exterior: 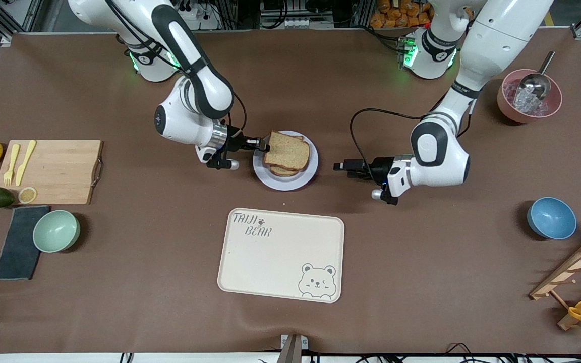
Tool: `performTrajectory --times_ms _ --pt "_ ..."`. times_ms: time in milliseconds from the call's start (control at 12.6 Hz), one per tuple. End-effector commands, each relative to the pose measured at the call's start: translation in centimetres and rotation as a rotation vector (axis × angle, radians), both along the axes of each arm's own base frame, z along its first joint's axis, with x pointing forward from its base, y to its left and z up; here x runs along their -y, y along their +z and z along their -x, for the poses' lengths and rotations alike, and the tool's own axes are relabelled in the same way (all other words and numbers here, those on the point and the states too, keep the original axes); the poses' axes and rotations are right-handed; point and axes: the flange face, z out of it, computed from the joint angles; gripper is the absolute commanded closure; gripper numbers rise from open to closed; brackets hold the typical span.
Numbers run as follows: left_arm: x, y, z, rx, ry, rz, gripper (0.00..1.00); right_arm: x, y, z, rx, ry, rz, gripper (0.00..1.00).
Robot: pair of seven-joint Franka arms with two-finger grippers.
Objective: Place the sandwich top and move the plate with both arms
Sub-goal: 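Release the bread on the toast and grasp the plate rim with the left gripper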
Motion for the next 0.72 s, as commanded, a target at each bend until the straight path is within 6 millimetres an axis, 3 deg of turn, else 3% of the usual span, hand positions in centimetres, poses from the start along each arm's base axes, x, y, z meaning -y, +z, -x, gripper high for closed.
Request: performTrajectory --times_ms 0,239,398,636 --pt "2.5 -1.3 1.0 0.041 0.007 0.009 0.0 1.4 0.5 -1.2 0.01 -0.039 -0.014 0.0" --pt "5.2 -3.4 2.8 0.063 0.008 -0.004 0.0 4.9 1.6 -4.7 0.064 -0.036 0.031 0.0" --pt "5.0 -4.9 3.3 0.068 0.023 0.023 0.0 7.5 2.2 -6.2 0.089 -0.021 0.066 0.0" --pt "5.0 -6.8 4.0 0.11 0.045 0.07 0.0 13.5 3.4 -9.4 0.065 0.031 0.088 0.0"
